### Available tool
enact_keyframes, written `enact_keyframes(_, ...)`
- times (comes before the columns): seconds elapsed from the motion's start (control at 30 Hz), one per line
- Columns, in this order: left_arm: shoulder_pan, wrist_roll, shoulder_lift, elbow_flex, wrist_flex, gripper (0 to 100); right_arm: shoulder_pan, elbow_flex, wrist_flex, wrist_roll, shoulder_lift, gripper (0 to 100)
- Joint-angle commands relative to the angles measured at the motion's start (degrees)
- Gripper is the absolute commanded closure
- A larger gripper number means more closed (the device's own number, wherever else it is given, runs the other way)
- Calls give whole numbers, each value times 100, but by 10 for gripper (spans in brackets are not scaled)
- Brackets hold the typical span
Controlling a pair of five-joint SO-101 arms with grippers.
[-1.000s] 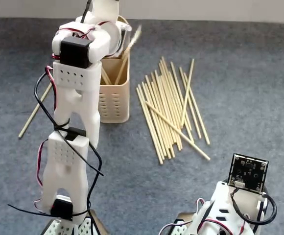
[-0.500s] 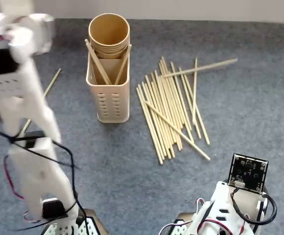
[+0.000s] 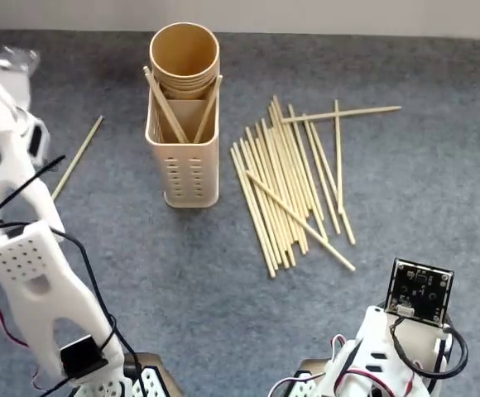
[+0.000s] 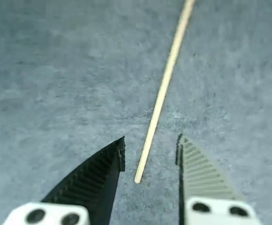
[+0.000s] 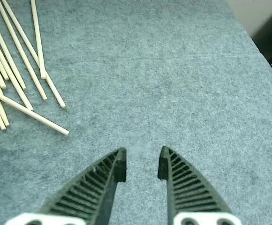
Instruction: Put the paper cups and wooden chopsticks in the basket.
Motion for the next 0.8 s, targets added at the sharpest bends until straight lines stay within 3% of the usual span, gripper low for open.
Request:
enact_keyframes(0.0,-40,-501,620,-31,26,773,22,4,-110,44,-40,868)
enact_keyframes(0.2,-66,-1415,1086,-277,26,774,22,4,-110,44,-40,868)
enact_keyframes(0.4,-101,-2004,1182,-224,26,845,22,4,-110,44,-40,868)
enact_keyframes(0.77,66,-1978,2167,-629,35,997,22,4,-110,44,-31,868)
